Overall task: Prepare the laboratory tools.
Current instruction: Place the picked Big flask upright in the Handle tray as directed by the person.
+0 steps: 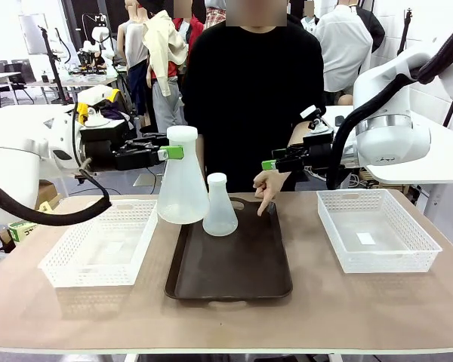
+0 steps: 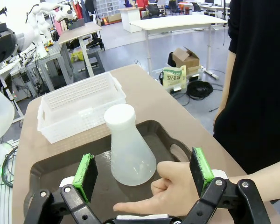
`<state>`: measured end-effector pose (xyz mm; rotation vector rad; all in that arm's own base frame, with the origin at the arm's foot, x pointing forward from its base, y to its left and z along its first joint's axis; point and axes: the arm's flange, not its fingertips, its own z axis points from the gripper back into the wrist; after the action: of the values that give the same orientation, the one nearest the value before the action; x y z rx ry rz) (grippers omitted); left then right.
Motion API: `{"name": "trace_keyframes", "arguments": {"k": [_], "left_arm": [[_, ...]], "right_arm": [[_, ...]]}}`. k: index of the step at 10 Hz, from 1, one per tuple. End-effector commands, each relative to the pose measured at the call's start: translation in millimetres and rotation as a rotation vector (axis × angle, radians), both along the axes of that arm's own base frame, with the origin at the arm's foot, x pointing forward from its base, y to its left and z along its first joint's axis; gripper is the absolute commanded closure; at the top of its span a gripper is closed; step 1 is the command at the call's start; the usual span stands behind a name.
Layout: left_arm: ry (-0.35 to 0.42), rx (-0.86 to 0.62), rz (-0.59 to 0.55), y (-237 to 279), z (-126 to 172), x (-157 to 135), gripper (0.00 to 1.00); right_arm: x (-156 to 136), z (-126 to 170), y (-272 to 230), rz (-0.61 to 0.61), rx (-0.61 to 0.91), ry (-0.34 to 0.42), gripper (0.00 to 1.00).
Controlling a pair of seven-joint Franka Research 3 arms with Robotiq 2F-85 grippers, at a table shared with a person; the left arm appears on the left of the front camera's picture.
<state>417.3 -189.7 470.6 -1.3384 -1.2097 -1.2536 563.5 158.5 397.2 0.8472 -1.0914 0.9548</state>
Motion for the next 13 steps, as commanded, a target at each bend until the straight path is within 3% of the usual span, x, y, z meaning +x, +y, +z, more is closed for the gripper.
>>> {"name": "trace_keyframes", "arguments": {"k": [1,2,3,6,7,8,11,13], "left_arm": [[-0.003,-0.052,0.034,-3,-2,4,1.00],[0.006,-0.066,0.049,4,17,9,1.00],[-0.001,-0.009,0.009,0,-3,2,1.00],[0.001,-0.018,0.020,2,-1,5,1.00],[0.020,-0.019,0.041,-7,-15,10,1.00],[-0.034,-0.011,0.095,-25,-37,11,1.00],[-0.028,0.005,0.057,-69,-97,5,1.00],[-0.116,-0.004,0.084,-77,-124,9,1.00]], "right_arm": [[1,0,0,0.005,-0.006,0.010,0.00],[1,0,0,0.005,-0.006,0.010,0.00],[1,0,0,0.005,-0.006,0.010,0.00],[1,0,0,0.005,-0.006,0.010,0.00],[1,0,0,0.005,-0.006,0.010,0.00],[1,0,0,0.005,-0.006,0.010,0.00],[1,0,0,0.005,-0.006,0.010,0.00],[1,0,0,0.005,-0.006,0.010,0.00]]}}
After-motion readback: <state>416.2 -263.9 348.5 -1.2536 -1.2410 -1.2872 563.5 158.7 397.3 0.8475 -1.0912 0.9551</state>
